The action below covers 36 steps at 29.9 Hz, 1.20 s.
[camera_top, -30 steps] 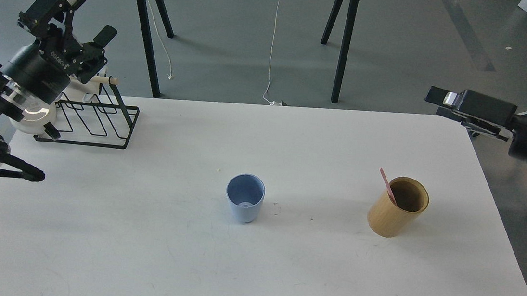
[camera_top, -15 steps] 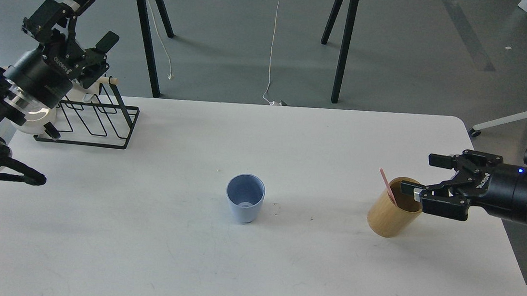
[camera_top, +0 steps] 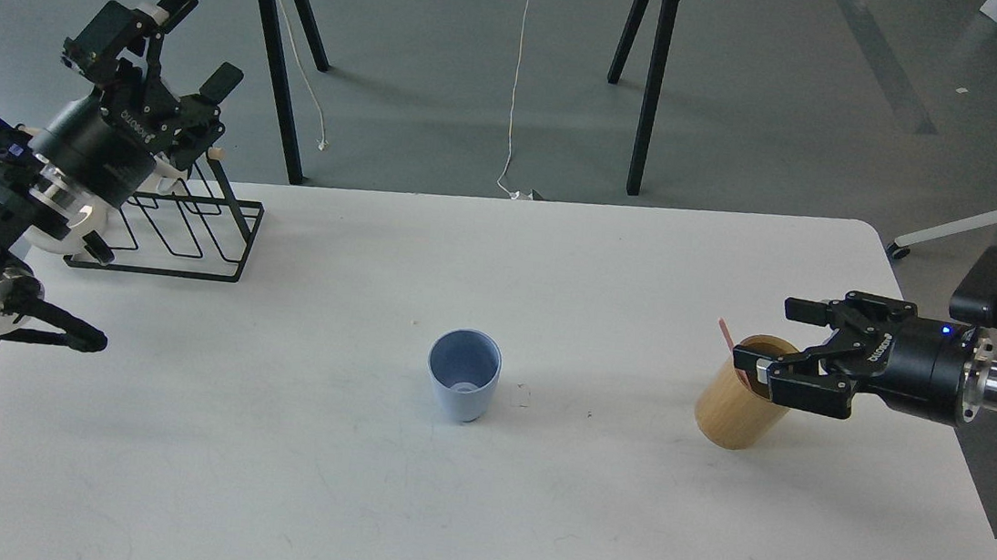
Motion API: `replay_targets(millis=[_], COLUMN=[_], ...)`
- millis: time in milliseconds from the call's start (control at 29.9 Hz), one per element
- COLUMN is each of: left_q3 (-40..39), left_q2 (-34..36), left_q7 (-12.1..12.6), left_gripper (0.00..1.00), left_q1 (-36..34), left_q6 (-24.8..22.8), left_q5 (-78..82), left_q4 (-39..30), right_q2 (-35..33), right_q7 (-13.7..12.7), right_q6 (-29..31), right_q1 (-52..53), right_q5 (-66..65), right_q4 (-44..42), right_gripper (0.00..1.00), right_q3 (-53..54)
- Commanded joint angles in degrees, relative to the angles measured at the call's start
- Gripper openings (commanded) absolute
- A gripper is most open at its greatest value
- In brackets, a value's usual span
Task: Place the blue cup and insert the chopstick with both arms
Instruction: 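Grasp the top of the pink stick with the right gripper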
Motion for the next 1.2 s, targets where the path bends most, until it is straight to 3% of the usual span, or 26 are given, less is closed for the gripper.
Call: replay_targets(millis=[0, 200, 434, 902, 1169], left_q3=[0.02, 0.02, 0.02, 0.02, 0.02], left_q2=[-0.2, -1.61, -2.58, -3.46, -3.63], left_q7=[0.0, 0.0, 0.0, 0.0, 0.0], left_gripper=[0.96, 0.97, 0.98, 0.98, 0.98], left_q1=[0.15, 0.15, 0.33, 0.33, 0.51], left_q6=[0.0, 0.0, 0.0, 0.0, 0.0], left_q5=[0.03, 0.03, 0.03, 0.03, 0.03], left_q4=[0.15, 1.73, 3.05, 3.93, 3.93], right_q2=[1.97, 5.84, 6.46, 5.75, 5.67], right_q7=[-0.38, -1.26, -1.53, -2.14, -2.14], right_q6=[0.0, -0.08, 0.0, -0.17, -1.93], right_q1=[-0.24, 0.11, 0.02, -0.16, -0.16], right_q5=[-0.14, -0.14, -0.14, 0.03, 0.03], right_q4=[-1.68, -3.88, -3.97, -3.62, -3.62], right_gripper=[0.97, 0.89, 0.52, 0.27, 0.18], right_q3=[0.01, -1.31, -1.49, -1.4, -1.4])
